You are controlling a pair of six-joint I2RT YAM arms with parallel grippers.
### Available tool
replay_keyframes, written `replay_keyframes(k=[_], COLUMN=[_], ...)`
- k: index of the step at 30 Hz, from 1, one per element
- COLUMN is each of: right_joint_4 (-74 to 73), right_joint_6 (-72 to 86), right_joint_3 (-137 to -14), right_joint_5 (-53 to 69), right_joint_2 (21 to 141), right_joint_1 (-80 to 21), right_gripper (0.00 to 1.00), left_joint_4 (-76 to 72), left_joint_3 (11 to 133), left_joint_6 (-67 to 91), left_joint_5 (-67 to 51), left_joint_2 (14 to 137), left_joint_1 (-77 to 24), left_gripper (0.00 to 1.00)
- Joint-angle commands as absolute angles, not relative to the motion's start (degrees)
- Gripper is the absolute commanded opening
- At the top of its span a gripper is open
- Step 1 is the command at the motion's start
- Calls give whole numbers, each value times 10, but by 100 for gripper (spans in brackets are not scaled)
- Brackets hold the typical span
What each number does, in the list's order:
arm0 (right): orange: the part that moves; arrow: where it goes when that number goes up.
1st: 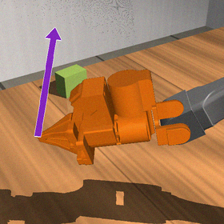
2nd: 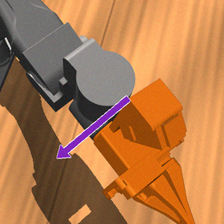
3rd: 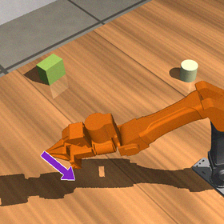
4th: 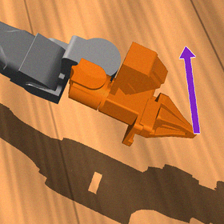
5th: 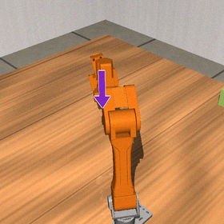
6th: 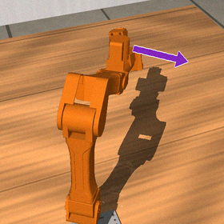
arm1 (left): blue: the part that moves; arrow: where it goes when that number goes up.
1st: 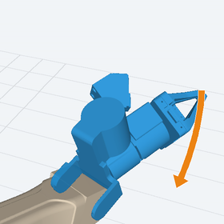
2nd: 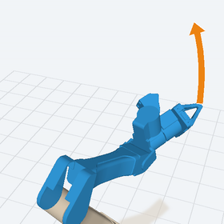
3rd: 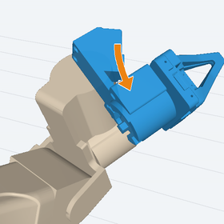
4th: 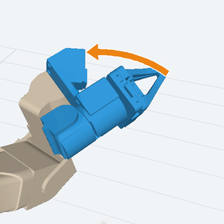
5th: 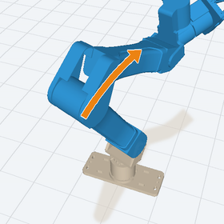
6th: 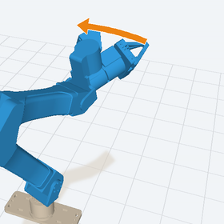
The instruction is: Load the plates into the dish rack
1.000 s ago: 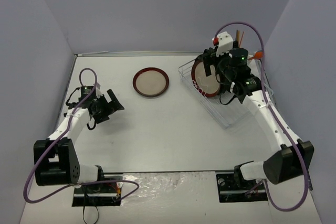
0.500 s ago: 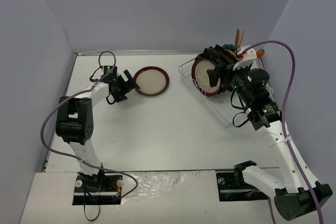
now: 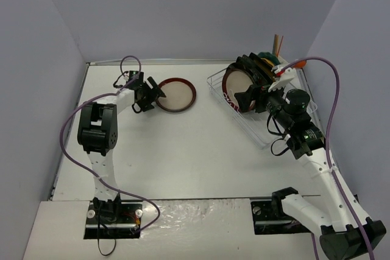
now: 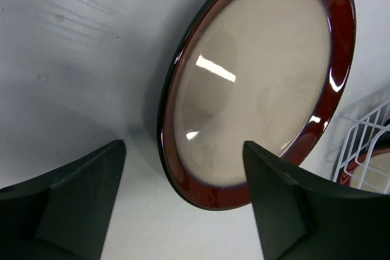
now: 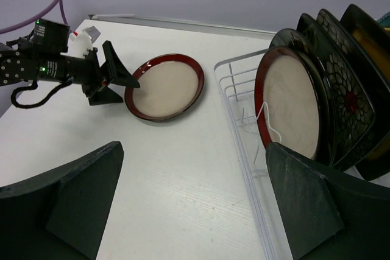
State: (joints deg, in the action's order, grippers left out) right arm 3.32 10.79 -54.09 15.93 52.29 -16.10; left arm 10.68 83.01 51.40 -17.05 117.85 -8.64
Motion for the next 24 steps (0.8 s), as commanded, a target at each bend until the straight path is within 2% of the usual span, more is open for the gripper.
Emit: replay_keyframes(k=[1, 8, 13, 18, 24], right_joint_4=[92, 99, 115, 159, 217], right_joint_6=[119, 132, 167, 221, 310], right_joint_3=[-547, -543, -532, -516, -483], right_joint_5=[179, 197, 219, 248, 253], right_joint_2=[529, 539, 542, 555, 587], right_joint_1=[-161, -161, -161, -165, -203], right_gripper=[100, 100, 100, 100, 100], left_joint_4=[127, 142, 152, 153, 151], left_joint_3=[860, 876, 882, 857, 770], left_joint_6=[518, 515, 513, 509, 503], left_joint_5=[-144, -133, -126, -117, -115], left_joint_2=[1189, 1211, 1218, 1198, 1115], left_joint_1=[-96, -107, -113, -113, -112], left_gripper=[68, 49, 30, 2, 0])
